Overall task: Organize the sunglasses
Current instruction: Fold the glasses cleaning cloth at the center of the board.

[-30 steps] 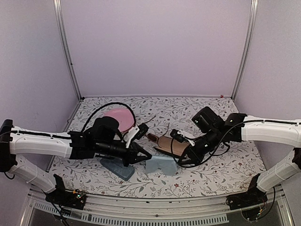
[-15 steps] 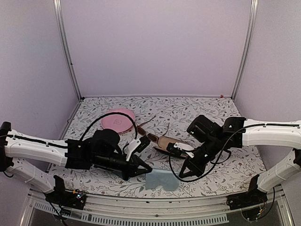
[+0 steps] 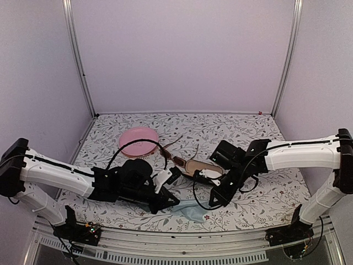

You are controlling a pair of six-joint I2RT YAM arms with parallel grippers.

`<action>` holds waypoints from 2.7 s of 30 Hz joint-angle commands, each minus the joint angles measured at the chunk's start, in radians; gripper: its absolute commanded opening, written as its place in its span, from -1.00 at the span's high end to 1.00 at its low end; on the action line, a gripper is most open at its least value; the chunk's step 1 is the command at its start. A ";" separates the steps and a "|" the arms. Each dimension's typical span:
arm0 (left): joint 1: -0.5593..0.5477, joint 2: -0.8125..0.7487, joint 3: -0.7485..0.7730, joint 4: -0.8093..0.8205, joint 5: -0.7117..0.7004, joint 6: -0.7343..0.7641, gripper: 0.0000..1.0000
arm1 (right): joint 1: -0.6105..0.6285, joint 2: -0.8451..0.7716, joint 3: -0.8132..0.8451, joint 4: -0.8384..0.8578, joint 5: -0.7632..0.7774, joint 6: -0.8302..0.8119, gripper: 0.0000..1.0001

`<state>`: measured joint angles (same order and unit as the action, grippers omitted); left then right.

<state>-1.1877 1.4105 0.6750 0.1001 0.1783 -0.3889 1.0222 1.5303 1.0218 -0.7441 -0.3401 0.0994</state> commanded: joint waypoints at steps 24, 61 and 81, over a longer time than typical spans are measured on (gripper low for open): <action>0.217 0.244 0.074 0.171 0.074 0.080 1.00 | -0.177 0.242 0.153 0.058 0.187 -0.068 1.00; 0.252 0.339 0.147 0.128 0.178 0.340 1.00 | -0.159 0.161 0.068 0.046 0.127 -0.105 0.92; 0.248 0.328 0.115 0.129 0.202 0.360 1.00 | -0.113 0.136 0.006 0.087 0.039 -0.036 0.99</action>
<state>-0.9504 1.7546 0.8051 0.2478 0.3695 -0.0448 0.8928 1.6920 1.0496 -0.6754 -0.2707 0.0319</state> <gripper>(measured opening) 0.007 0.018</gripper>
